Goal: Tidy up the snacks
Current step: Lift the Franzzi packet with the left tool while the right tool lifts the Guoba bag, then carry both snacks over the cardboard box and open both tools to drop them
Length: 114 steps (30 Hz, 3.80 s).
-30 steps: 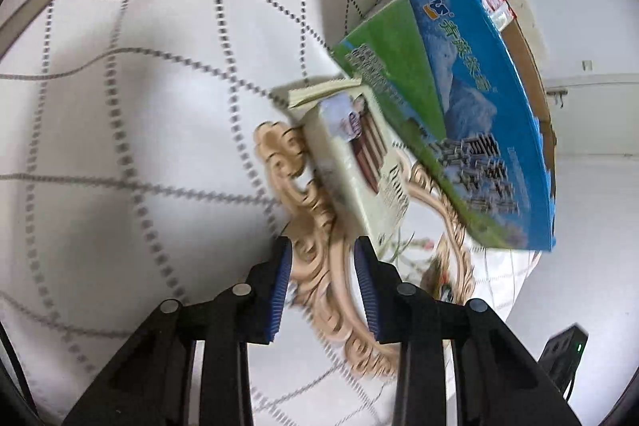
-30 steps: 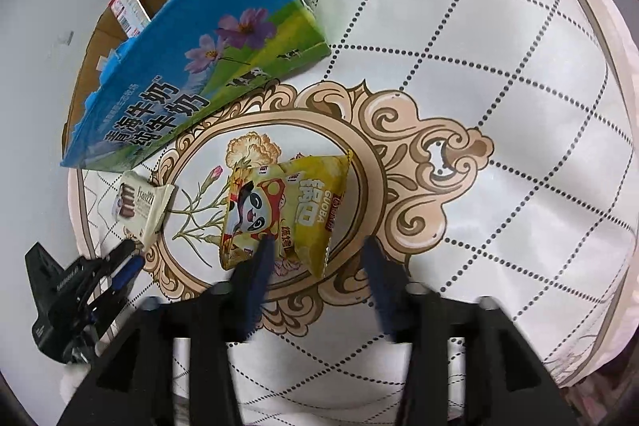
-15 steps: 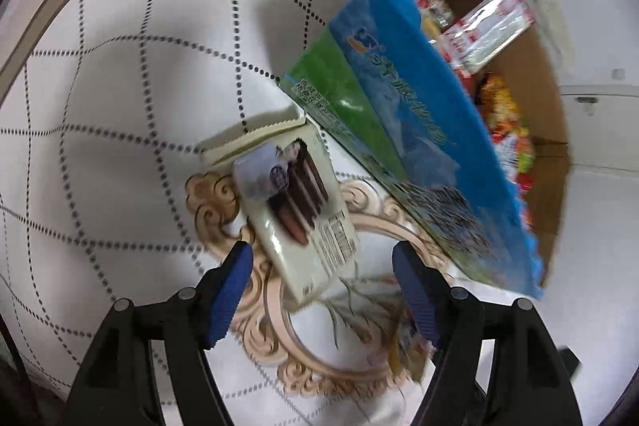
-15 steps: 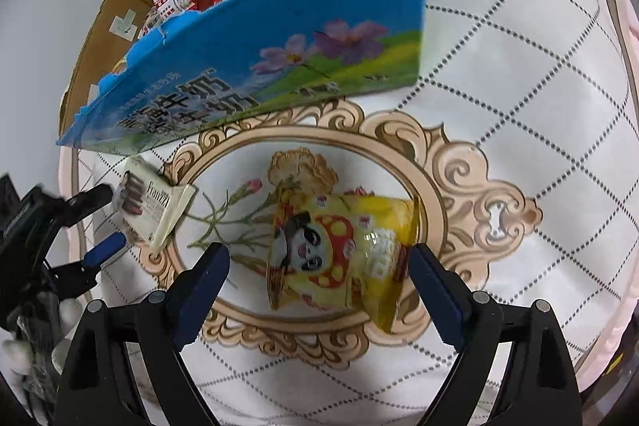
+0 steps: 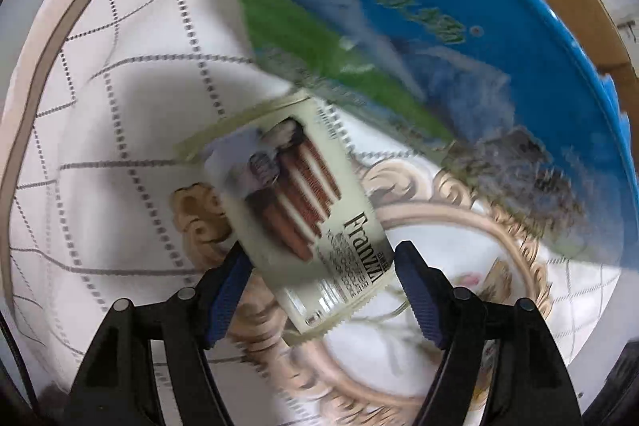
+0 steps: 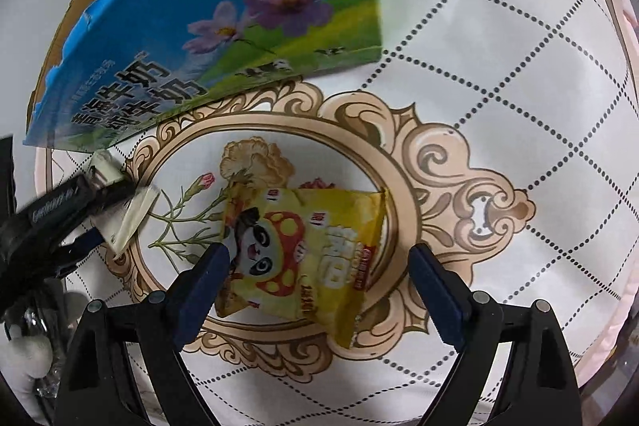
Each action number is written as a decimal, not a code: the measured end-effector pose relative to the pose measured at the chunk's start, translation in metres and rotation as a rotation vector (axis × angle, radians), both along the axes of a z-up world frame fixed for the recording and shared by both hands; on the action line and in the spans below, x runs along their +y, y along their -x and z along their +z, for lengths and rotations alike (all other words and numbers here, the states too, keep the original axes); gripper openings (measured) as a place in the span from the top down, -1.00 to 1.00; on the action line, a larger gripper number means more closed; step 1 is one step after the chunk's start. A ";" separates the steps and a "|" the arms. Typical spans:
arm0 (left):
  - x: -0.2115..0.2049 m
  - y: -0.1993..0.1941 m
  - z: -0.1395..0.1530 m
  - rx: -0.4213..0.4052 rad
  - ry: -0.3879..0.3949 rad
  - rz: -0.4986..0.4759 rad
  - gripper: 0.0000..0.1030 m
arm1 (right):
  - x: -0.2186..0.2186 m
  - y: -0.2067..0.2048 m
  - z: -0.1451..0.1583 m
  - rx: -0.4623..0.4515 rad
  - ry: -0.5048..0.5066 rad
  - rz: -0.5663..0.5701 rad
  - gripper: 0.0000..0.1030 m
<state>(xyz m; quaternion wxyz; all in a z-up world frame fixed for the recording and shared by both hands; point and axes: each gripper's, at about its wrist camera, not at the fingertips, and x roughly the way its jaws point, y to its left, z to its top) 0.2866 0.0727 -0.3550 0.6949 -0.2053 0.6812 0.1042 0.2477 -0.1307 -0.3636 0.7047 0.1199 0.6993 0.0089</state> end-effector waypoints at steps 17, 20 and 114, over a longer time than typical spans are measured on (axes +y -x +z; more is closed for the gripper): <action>-0.002 -0.021 -0.006 0.113 0.015 -0.051 -0.41 | 0.015 -0.017 -0.004 0.055 0.017 0.093 -0.84; -0.007 -0.026 -0.008 0.101 -0.014 -0.086 -0.41 | 0.021 -0.019 -0.012 0.080 0.024 0.109 -0.84; -0.054 0.000 0.134 -0.330 -0.011 -0.362 -0.07 | -0.048 0.005 0.063 -0.154 -0.017 0.021 0.12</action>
